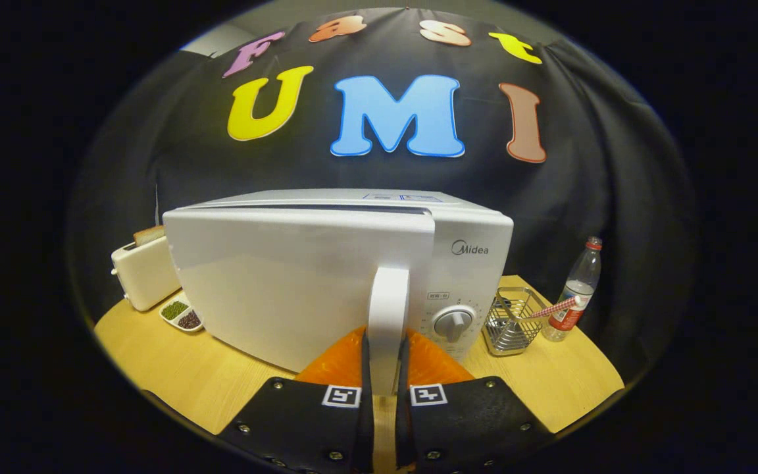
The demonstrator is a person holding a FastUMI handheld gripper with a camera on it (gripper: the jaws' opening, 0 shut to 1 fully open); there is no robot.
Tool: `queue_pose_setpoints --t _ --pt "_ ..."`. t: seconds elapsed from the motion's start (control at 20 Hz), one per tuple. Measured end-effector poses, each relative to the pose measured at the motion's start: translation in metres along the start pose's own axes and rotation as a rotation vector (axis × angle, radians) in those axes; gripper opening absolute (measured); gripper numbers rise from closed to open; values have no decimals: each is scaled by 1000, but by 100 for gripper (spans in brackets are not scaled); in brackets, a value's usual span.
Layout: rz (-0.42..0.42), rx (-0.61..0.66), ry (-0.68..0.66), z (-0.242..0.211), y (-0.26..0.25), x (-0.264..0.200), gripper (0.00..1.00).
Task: Open the microwave, put the food inside, and close the microwave door.
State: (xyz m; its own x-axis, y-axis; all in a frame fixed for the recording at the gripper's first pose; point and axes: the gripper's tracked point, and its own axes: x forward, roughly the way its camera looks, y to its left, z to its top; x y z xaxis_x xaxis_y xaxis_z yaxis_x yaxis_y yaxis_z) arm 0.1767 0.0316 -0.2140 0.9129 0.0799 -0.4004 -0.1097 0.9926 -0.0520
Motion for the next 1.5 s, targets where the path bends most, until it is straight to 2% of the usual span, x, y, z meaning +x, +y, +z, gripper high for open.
queue_pose_setpoints --t 0.3,0.55,0.95,1.5 --pt "11 33 33 -12 21 -41 13" --pt "62 29 55 -25 48 -80 24" --pt "103 4 70 -39 89 -128 24" --pt "185 -37 74 -51 157 -173 26"
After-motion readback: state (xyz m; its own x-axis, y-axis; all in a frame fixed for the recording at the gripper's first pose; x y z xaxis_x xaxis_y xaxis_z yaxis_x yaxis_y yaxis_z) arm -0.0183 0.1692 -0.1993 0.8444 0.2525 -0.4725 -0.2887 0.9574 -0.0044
